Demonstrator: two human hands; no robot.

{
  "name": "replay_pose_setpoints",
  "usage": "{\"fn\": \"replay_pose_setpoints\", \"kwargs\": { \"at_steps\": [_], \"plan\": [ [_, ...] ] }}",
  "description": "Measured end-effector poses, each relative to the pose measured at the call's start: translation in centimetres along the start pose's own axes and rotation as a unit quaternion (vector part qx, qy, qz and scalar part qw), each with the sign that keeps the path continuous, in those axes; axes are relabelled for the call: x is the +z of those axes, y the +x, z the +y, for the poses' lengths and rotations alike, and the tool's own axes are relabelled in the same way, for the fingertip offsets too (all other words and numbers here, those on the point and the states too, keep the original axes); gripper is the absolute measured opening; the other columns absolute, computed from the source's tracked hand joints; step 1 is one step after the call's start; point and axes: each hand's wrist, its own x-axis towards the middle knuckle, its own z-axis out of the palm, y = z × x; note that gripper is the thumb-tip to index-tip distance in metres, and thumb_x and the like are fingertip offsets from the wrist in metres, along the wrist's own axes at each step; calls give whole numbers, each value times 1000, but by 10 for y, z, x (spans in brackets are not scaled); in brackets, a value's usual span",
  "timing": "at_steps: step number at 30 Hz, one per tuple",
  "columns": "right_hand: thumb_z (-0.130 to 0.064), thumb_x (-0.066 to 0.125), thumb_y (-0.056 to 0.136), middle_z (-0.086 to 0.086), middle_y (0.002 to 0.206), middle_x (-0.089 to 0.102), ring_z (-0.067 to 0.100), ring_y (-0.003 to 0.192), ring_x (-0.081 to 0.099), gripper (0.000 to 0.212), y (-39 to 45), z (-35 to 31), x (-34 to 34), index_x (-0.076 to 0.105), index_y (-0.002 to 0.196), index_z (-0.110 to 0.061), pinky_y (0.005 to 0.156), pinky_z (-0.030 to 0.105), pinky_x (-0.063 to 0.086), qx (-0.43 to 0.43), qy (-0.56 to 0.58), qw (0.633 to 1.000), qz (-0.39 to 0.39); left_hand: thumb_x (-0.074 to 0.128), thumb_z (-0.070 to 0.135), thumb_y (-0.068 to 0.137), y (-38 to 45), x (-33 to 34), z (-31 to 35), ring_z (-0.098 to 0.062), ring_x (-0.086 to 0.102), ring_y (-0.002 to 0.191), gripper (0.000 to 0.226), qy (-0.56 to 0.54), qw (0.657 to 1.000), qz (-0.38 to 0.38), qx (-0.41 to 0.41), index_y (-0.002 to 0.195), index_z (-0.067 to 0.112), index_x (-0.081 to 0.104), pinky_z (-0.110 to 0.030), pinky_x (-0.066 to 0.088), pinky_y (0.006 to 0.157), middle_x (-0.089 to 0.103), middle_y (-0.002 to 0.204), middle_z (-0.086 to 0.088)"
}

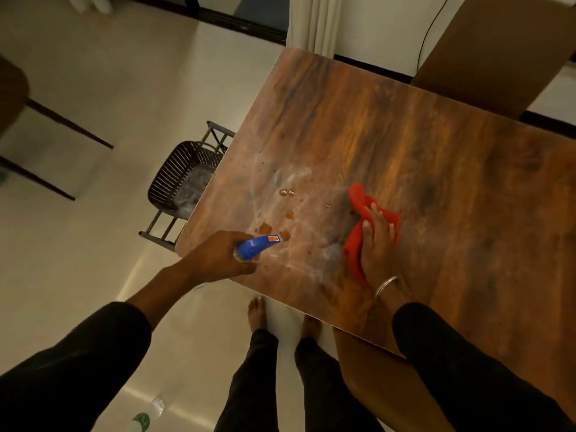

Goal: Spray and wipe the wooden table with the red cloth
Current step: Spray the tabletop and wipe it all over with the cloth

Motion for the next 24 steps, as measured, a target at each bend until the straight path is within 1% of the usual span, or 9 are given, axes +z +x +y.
{"fn": "replay_pose_setpoints", "kwargs": {
  "at_steps": [3,7,10,12,15,17,20,22,24],
  "plan": [
    [-38,32,116,-3,169,40,19,160,30,47,9,11,-3,52,155,-22,133,53,12,-5,-18,1000,-16,84,32,69,4,4,-17,-2,62,75,35,40,999,-2,-3,99,31,66,-18,43,68,66,81,14],
    [-58,25,109,-2,173,32,23,162,23,63,16,22,-3,40,163,-27,132,55,10,-41,-130,989,-60,83,33,71,6,7,-36,2,59,72,33,61,998,9,-11,98,29,65,-12,37,65,63,79,16],
    [-61,25,110,1,178,15,31,164,13,65,14,25,6,22,169,-34,130,60,11,-67,-308,944,-93,82,30,71,10,8,-39,-2,63,73,31,39,999,13,-4,97,31,65,-14,41,67,65,78,15],
    [-65,22,107,4,179,10,37,164,12,71,5,17,20,15,170,-34,129,64,13,-66,-370,923,-86,81,25,74,15,7,-38,-1,63,74,30,22,1000,14,4,97,33,63,-13,41,68,65,78,16],
    [-67,23,105,4,179,6,40,164,8,74,-22,-1,48,12,171,-33,127,68,12,-97,-369,919,-94,78,21,77,24,4,-38,-2,63,71,29,10,1000,11,2,92,37,59,-15,43,68,65,74,15],
    [-68,24,105,4,180,3,40,164,6,76,-53,-5,66,10,171,-34,127,69,13,-156,-361,912,-117,77,20,76,28,3,-40,-2,63,69,28,5,1000,21,3,91,37,61,-17,43,67,66,72,13],
    [-70,27,105,4,180,5,42,164,5,77,-98,-3,87,12,171,-33,123,70,20,-266,-357,879,-167,77,19,76,31,4,-44,-1,64,73,33,-5,999,35,8,94,40,60,-14,42,68,66,75,15],
    [-71,24,105,4,179,7,43,163,7,75,-103,-5,93,14,170,-34,123,71,18,-321,-355,857,-191,77,20,77,31,5,-49,-2,65,73,36,-11,999,36,10,91,47,56,-12,42,67,66,74,14],
    [-72,21,105,2,180,6,43,163,9,75,-77,-18,99,13,170,-36,124,71,15,-331,-361,850,-195,76,22,79,30,5,-54,-1,66,74,37,-20,999,39,8,92,49,55,-11,42,68,67,76,13]
  ]
}}
